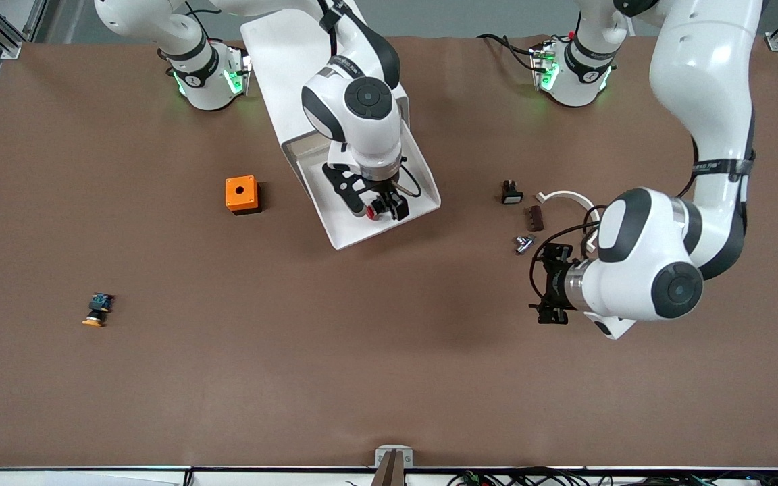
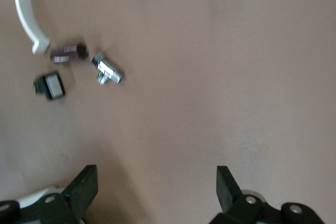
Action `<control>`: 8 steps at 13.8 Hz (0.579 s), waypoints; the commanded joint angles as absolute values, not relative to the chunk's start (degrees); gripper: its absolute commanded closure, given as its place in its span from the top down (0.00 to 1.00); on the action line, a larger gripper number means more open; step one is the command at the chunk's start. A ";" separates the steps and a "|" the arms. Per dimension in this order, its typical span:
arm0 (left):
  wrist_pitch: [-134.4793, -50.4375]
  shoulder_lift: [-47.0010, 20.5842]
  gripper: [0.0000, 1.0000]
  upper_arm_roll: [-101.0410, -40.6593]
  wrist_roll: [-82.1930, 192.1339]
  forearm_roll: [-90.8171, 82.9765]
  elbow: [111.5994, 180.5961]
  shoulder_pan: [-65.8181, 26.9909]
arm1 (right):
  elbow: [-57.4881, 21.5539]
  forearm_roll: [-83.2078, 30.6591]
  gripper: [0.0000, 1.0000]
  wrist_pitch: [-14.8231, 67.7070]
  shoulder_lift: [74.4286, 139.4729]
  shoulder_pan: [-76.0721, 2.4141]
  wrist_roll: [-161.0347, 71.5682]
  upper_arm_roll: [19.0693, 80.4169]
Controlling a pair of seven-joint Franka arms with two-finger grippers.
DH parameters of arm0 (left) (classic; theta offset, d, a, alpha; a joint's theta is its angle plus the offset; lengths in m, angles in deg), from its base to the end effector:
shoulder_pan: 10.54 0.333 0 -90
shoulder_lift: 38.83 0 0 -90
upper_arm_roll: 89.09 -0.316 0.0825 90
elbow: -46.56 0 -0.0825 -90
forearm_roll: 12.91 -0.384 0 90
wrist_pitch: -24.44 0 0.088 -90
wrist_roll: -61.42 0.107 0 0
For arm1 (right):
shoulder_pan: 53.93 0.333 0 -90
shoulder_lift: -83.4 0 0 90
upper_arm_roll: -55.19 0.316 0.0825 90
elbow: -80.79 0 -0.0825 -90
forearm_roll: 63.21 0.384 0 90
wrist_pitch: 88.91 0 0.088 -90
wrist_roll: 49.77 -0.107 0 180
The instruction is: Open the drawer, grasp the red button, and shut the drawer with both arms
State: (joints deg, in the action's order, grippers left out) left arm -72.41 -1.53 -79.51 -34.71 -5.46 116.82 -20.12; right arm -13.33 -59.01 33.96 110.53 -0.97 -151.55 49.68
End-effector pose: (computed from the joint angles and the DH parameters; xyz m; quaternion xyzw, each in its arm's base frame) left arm 0.6804 -0.2188 0.3823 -0.7582 -0.6356 0.1446 0.0131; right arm 0.4516 0.5079 0.3447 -0.8832 0.4687 0.0048 0.0173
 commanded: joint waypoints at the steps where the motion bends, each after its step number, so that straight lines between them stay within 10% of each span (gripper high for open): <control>1: -71.89 -4.37 0.99 -79.33 -26.84 -8.34 118.80 -20.73 | -12.11 -58.55 0.96 33.52 111.35 -0.14 -153.39 48.95; 4: -69.26 -6.30 0.99 -79.16 -24.73 -9.65 119.07 -21.08 | -12.11 -58.90 0.77 33.43 111.70 0.48 -152.34 48.95; 8: -68.37 -9.29 0.99 -77.67 -11.72 -10.10 122.40 -21.96 | -12.11 -58.55 0.20 33.34 111.70 1.09 -152.60 49.04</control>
